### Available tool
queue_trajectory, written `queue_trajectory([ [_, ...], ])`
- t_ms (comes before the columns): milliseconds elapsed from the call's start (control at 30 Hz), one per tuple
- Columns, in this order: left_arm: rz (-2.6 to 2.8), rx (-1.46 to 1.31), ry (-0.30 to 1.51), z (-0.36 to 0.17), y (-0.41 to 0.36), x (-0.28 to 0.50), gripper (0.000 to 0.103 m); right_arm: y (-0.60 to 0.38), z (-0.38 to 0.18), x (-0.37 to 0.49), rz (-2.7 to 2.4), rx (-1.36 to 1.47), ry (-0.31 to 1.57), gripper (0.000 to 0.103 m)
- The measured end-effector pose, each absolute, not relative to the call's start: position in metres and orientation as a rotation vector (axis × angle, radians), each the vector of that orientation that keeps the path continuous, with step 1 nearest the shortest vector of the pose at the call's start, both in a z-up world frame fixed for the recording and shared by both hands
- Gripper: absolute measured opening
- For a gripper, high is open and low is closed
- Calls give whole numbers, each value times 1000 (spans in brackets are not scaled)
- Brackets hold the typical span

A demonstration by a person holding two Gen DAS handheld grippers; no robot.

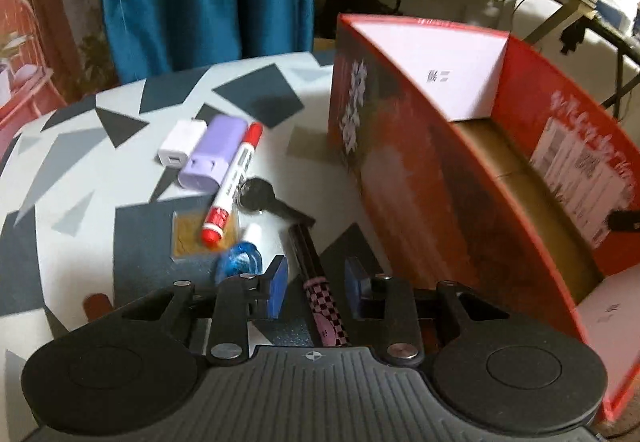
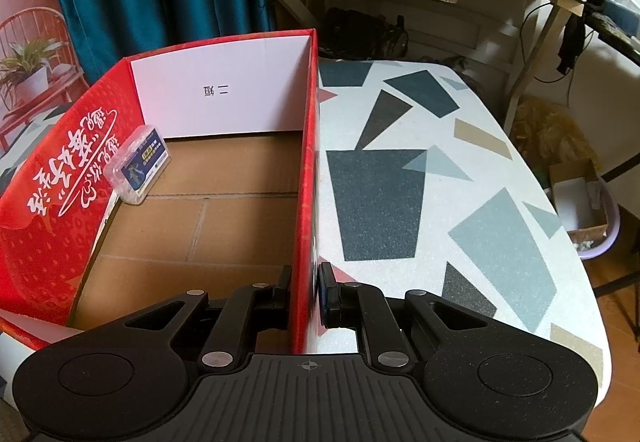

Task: Organize rigid objects
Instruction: 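Return the left tool and grasp the pink checkered mascara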

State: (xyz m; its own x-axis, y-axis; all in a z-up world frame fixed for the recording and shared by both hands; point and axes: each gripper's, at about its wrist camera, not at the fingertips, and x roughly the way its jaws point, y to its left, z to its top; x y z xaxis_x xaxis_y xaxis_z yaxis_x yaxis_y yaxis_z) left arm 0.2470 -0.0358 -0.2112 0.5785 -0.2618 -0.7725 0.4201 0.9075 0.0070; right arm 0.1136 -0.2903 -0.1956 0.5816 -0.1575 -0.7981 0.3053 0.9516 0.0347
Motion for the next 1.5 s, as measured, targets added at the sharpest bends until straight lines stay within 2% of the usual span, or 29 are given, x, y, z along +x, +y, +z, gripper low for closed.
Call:
queue_trajectory([
  [367,-284,200,851,-239,-42,242,32,-290,-196,111,-274,181,904,11],
  [467,-267,167,841,-239,-37,235,24,-290,-196,111,-277,180,901,11],
  [1067,-276,136,776,-247,-25,219,25,-289,-196,110,-283,176,897,12],
  [1233,-271,149,789,-244,-25,217,18,-289,-196,110,-279,180,897,12],
  [1500,-245,124,792,-232,-14,214,17,-290,-196,111,-280,179,899,11],
])
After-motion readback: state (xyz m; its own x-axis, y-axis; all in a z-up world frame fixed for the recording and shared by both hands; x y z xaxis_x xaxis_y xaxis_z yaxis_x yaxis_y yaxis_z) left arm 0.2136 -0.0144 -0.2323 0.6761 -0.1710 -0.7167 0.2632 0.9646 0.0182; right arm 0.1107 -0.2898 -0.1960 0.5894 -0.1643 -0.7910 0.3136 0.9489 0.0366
